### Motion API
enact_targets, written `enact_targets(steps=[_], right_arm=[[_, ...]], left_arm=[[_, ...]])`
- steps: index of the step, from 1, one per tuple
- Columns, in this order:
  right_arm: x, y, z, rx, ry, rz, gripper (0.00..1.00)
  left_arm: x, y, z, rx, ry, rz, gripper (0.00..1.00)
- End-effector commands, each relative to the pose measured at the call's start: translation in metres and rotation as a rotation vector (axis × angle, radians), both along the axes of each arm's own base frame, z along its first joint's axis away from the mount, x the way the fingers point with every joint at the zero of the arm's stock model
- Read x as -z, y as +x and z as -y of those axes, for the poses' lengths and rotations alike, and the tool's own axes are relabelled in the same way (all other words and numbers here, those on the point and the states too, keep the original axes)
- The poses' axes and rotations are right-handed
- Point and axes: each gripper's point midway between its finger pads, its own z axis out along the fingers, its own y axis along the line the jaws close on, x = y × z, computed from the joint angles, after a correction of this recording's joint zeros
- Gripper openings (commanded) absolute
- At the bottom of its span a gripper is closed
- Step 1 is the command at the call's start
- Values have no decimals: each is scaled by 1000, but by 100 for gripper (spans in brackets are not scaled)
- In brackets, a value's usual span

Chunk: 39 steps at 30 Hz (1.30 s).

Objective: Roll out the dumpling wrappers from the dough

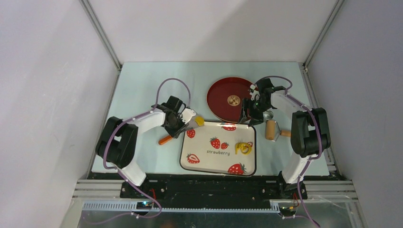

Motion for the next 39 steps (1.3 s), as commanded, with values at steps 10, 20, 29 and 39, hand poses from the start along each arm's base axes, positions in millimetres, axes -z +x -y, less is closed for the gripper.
enact_targets(steps=[10,20,29,39], right_arm=[[-11,5,-1,-10,23,49,65],[-18,9,3,12,27,71,66],[-22,14,7,37,32,88,66],[-58,22,14,70,37,234,66]], left_arm=[[-16,8,1,46,41,75,0],[-61,8,4,21,9,195,0],[-105,5,40,49,-50,277,0],[-130,27,125,-4,-72,211,0]])
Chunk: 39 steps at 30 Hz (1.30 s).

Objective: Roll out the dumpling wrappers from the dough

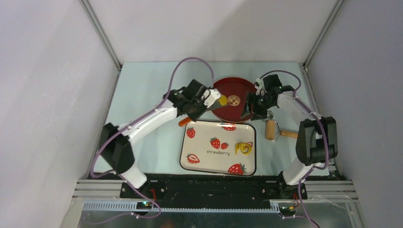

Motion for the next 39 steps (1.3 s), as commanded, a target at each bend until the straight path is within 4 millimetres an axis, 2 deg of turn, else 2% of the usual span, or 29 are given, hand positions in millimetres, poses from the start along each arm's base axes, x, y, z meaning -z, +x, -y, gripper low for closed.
enact_targets(steps=[1,2,6,7,8,9,12,13,17,18,19,24,30,37,39], right_arm=[[-30,11,4,38,27,136,65],[-37,11,4,44,38,161,65],[-48,16,3,89,108,233,62],[-45,13,4,111,129,217,60],[-51,16,-1,106,165,245,57],[-47,14,-2,129,191,226,48],[-46,18,-14,149,288,200,33],[-38,19,-17,153,299,172,26],[-27,27,-35,158,383,112,11],[-29,29,-43,157,411,109,9],[-22,31,-46,159,420,88,7],[-18,40,-72,143,494,56,4],[2,50,-94,117,468,13,2],[28,62,-92,118,342,1,1],[30,69,-91,110,304,7,1]], left_arm=[[-3,10,35,-82,-18,-63,0],[10,11,40,-104,0,-99,0],[23,16,70,-125,-9,-139,0],[27,17,78,-128,-16,-151,0],[29,16,83,-123,-17,-158,0],[32,18,89,-131,-24,-166,0],[38,19,100,-144,-40,-188,0],[39,19,104,-155,-51,-200,0],[42,20,111,-157,-60,-210,0],[42,20,111,-158,-59,-208,0],[43,21,112,-161,-58,-208,0],[45,24,113,-168,-53,-204,0],[50,26,114,-171,-45,-206,0],[55,33,114,-207,-52,-218,0],[57,36,114,-215,-55,-220,0]])
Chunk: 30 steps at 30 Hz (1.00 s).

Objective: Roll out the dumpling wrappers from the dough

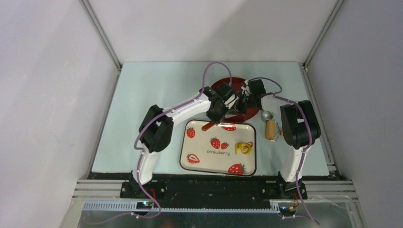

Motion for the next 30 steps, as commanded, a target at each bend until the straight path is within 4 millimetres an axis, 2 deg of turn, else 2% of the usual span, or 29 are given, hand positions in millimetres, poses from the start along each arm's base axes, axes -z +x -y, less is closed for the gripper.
enact_targets(steps=[1,7,16,20,30], right_arm=[[4,18,5,-8,-100,42,1],[17,25,23,-4,-246,57,1],[26,38,38,5,-327,69,2],[24,51,41,1,-368,92,2],[29,61,50,-4,-449,88,3]], left_arm=[[-19,19,14,-41,-69,47,0],[-14,27,10,-78,-53,54,0],[-4,45,17,-103,-38,78,0],[-2,50,18,-105,-30,89,0],[-19,52,7,-111,-11,143,0]])
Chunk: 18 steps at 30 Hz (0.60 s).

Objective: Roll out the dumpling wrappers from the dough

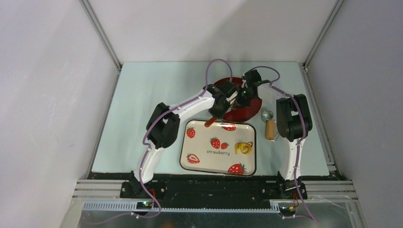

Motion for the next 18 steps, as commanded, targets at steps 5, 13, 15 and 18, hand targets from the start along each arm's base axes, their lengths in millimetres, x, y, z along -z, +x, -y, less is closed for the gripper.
enact_targets(steps=[5,13,15,18], right_arm=[[1,6,9,-4,-69,13,4],[-3,2,6,-18,-51,2,6],[-7,-2,4,-25,-36,-2,6],[-15,-6,1,-34,-7,-1,11]], left_arm=[[-35,13,-9,-32,-11,103,0],[-48,3,-38,-42,53,143,0],[-53,0,-48,-50,68,154,0],[-56,-7,-62,-62,85,153,0]])
